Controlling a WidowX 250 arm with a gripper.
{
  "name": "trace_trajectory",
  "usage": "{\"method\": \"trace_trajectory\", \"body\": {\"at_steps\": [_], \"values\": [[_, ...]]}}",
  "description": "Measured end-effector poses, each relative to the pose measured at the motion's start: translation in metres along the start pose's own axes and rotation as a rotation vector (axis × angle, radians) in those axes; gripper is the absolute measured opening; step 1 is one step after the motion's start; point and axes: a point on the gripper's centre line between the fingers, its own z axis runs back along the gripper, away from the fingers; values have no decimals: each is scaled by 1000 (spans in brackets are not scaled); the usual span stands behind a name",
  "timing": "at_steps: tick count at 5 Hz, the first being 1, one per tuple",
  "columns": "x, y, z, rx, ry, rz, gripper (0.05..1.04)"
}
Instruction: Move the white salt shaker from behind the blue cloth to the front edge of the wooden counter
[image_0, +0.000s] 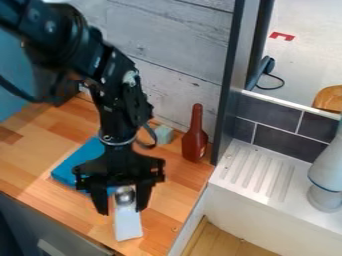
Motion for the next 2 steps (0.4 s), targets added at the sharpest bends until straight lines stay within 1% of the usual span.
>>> {"method": "trace_trajectory", "body": {"at_steps": [1,2], "values": [[-3,0,26,-48,-20,3,1014],[-2,10,66,-108,-39,42,1010]]}}
